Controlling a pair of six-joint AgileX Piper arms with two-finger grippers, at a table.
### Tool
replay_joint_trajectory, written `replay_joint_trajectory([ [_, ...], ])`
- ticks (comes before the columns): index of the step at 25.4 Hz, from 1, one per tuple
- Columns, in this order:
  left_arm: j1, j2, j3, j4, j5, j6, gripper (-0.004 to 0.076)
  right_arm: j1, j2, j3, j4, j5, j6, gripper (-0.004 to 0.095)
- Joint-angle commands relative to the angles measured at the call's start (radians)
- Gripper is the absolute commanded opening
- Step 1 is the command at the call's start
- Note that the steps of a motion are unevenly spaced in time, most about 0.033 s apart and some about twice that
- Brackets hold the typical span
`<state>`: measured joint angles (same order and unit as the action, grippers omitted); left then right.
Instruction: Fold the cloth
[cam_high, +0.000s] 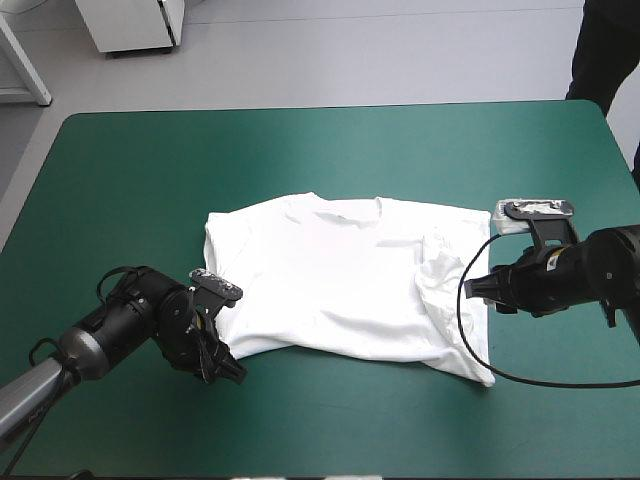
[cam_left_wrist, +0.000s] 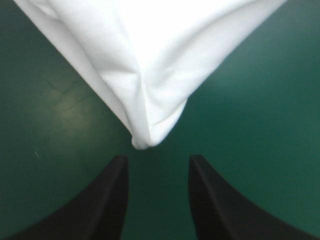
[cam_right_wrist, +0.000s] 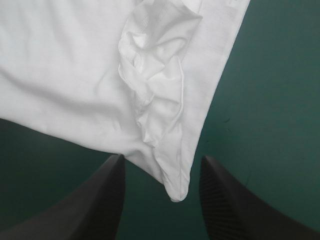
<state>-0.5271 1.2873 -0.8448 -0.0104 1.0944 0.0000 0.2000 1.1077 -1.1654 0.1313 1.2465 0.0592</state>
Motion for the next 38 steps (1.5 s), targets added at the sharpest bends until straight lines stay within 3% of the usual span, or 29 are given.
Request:
replay_joint_trajectory([
  [1,-0.007,-0.017,0.014,0.019,-0.096,-0.03,0.0295,0.001,-0.021,-0.022,0.002,-0.029,-0.001,0.042],
  [12,-0.007,0.176,0.034,0.058,-0.19,-0.096,0.0281,0.001,-0.021,-0.022,-0.001,-0.029,-0.01,0.0345],
  [14,-0.007,0.192,0.034,0.06,-0.191,-0.105,0.0214,0.001,-0.024,-0.014,-0.011,-0.029,-0.02,0.0354],
  [17,-0.007,0.192,0.034,0.084,-0.196,-0.108,-0.0008,0.001,-0.046,0.038,-0.009,-0.029,-0.042,0.0418],
  [24,-0.007,0.192,0.034,0.088,-0.22,-0.108,-0.0009,0.001,-0.072,0.27,0.024,-0.034,-0.05,0.0497],
  [29,-0.007,0.192,0.034,0.086,-0.23,-0.099,-0.0009,0.001,-0.047,0.425,0.047,-0.189,-0.104,0.0498],
  [38,-0.007,0.192,0.034,0.086,-0.263,-0.099,-0.0009,0.001,0.146,0.434,0.058,-0.285,-0.125,0.0461],
])
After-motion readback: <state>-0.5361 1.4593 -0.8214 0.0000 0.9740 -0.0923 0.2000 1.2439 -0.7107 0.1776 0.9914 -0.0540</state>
